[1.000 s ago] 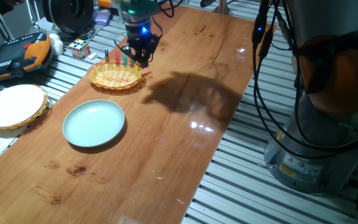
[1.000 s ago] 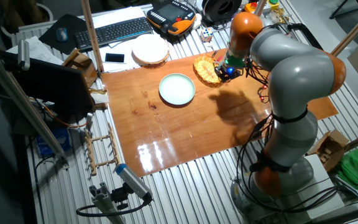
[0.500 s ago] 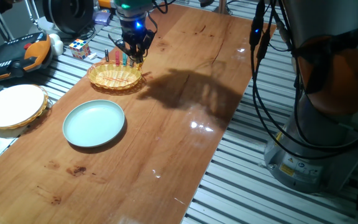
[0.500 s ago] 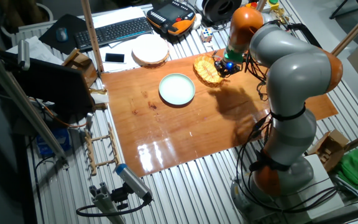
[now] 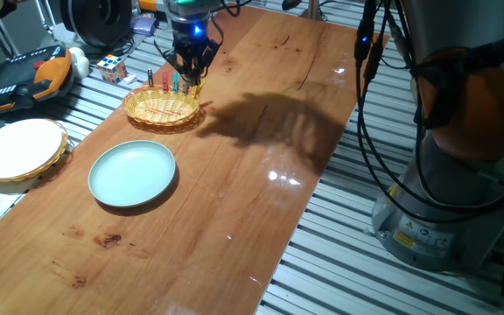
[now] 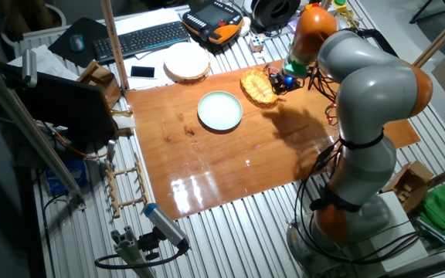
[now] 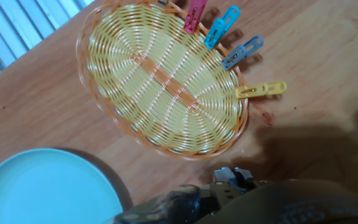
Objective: Use a clamp
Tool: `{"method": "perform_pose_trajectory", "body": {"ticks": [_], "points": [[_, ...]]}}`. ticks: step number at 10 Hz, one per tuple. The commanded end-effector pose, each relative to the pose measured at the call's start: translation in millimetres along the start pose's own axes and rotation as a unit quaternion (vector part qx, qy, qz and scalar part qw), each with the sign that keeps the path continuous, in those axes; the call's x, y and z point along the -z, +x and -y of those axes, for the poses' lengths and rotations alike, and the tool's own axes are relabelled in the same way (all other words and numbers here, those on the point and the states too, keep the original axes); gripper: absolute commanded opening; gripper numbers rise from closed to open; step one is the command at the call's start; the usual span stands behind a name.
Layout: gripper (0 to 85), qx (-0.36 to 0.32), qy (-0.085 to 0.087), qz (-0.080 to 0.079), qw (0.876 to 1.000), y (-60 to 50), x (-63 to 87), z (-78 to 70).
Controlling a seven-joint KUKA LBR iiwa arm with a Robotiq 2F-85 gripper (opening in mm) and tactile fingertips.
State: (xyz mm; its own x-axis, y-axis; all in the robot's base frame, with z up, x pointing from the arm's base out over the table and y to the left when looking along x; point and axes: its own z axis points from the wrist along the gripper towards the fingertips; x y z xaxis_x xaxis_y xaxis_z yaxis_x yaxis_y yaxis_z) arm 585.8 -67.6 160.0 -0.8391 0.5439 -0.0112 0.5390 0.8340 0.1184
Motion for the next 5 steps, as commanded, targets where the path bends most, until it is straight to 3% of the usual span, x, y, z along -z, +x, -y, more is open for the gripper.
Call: {"method": "perform_pose_trajectory", "body": {"ticks": [1, 5], "points": [[0.7, -0.003, -0.009, -0.003, 1.000, -1.0, 0.7, 1.9], [0.7, 0.001, -0.002, 0.001, 1.000, -4.5, -1.2, 7.8]]}}
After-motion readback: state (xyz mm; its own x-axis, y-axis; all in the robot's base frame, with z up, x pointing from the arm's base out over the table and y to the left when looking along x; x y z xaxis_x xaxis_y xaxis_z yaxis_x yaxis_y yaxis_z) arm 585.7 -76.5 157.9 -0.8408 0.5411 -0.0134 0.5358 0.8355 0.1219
